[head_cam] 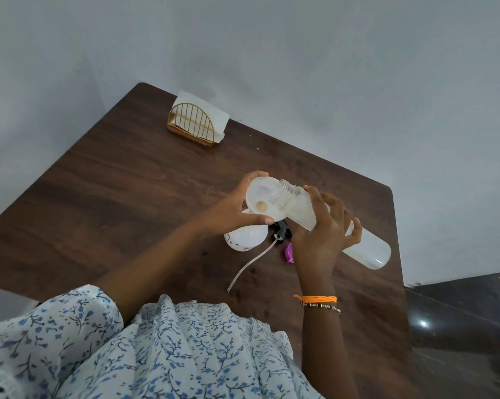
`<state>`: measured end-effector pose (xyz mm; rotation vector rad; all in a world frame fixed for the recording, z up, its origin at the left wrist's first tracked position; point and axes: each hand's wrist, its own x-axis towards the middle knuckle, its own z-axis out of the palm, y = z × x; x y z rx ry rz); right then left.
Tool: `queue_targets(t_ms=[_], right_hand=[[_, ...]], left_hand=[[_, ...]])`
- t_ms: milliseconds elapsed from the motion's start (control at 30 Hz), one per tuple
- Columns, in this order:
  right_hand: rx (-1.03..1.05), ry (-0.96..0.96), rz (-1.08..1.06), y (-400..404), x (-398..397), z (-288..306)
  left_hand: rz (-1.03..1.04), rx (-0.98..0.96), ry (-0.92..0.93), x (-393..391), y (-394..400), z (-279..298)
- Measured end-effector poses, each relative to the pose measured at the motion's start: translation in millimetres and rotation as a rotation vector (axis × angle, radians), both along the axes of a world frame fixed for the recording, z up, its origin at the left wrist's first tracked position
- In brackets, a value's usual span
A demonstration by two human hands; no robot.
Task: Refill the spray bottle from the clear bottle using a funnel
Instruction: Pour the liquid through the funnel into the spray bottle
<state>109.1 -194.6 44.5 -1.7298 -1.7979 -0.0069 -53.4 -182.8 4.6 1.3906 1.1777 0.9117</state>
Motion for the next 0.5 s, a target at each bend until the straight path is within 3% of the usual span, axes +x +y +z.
queue_targets(t_ms=[500], right_hand=[[-0.013, 0.0, -0.003, -1.5, 0.3, 2.7]], left_hand=[[-0.01, 0.002, 0.002, -0.4, 0.5, -1.5]])
